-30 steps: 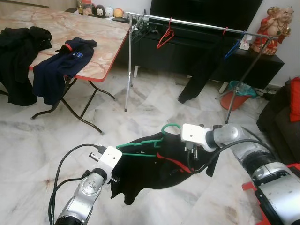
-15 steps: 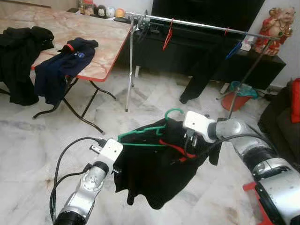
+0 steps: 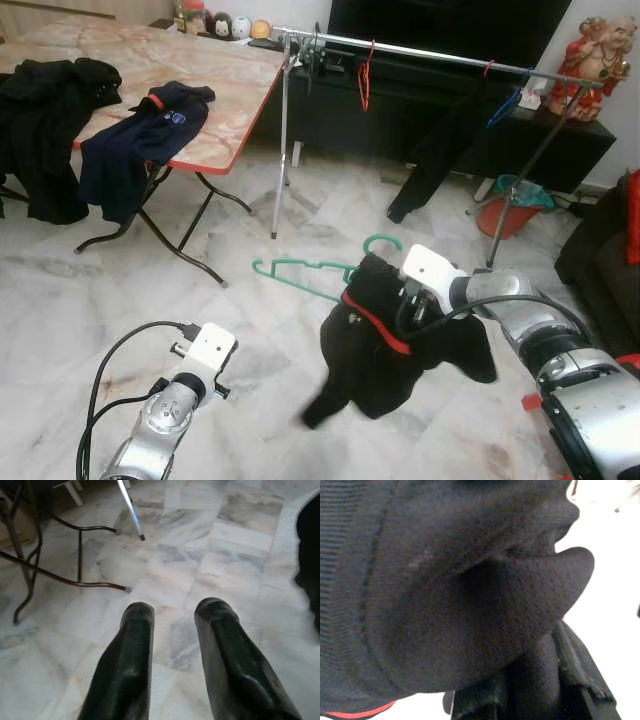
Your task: Hang hanger
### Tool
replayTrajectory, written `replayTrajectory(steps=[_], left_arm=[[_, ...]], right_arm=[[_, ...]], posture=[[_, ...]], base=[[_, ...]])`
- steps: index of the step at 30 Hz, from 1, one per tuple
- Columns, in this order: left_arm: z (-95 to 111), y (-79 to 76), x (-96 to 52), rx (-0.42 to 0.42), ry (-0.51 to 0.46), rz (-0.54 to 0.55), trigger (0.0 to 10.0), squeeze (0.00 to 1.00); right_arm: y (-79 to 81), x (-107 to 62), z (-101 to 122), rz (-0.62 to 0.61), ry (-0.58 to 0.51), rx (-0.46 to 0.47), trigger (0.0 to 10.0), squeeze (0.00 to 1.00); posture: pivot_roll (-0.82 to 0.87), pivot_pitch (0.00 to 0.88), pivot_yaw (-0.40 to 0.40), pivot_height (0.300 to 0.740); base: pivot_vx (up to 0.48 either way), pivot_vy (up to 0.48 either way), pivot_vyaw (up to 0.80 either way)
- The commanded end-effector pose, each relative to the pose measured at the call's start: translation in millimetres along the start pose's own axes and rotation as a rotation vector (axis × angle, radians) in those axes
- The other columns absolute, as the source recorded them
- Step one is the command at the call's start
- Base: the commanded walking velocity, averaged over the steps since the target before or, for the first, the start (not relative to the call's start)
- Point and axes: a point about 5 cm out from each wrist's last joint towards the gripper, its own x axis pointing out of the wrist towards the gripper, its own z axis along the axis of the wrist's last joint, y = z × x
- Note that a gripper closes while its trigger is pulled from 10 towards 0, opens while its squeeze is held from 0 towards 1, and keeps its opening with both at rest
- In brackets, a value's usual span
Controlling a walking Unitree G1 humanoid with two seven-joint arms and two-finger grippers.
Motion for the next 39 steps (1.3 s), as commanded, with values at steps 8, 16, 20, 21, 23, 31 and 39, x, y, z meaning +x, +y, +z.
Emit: replayTrajectory(steps=[8, 16, 20, 21, 23, 31, 39], left_arm=[[19, 19.6, -6.9, 0.005, -0.098, -0.009, 10.0, 1.0], [46, 24.6, -26.7, -0.106, -0.189, -0.24, 10.0, 1.0], [63, 24.7, -36.4, -0.128, -0.2, -0.392, 10.0, 1.0], [65, 24.3, -36.8, -0.127, -0.205, -0.408, 10.0, 1.0], [82, 19.6, -35.5, -0.105, -0.236, -0.481, 10.0, 1.0], [114, 11.3, -14.9, -0.065, -0.32, -0.418, 10.0, 1.0], [104, 3.8, -14.8, 0.072, -0.238, -0.471, 10.0, 0.0]], right_arm=[[1.7, -7.8, -19, 0.05, 0.224, -0.278, 10.0, 0.0], [0.3, -6.7, -14, 0.042, 0.225, -0.333, 10.0, 0.0], [2.2, -1.5, -9, 0.031, 0.197, -0.336, 10.0, 0.0], [2.7, -0.7, -8, 0.033, 0.19, -0.335, 10.0, 0.0], [5.1, 4.4, -1, 0.037, 0.162, -0.338, 10.0, 0.0], [9.6, 14.7, 24, 0.066, 0.047, -0.328, 10.0, 0.0], [8.1, 15.3, 35, 0.074, 0.011, -0.345, 10.0, 0.0]], posture=[[0.2, 0.0, -0.149, 0.74], [0.21, 0.0, -0.153, 0.74], [0.22, 0.0, -0.154, 0.74], [0.22, 0.0, -0.153, 0.74], [0.22, 0.0, -0.152, 0.74], [0.21, 0.0, -0.138, 0.74], [0.21, 0.0, -0.131, 0.74]], base=[[0.0, 0.0, 0.0], [0.0, 0.0, 0.0], [0.0, 0.0, 0.0], [0.0, 0.0, 0.0], [0.0, 0.0, 0.0], [0.0, 0.0, 0.0], [0.0, 0.0, 0.0]])
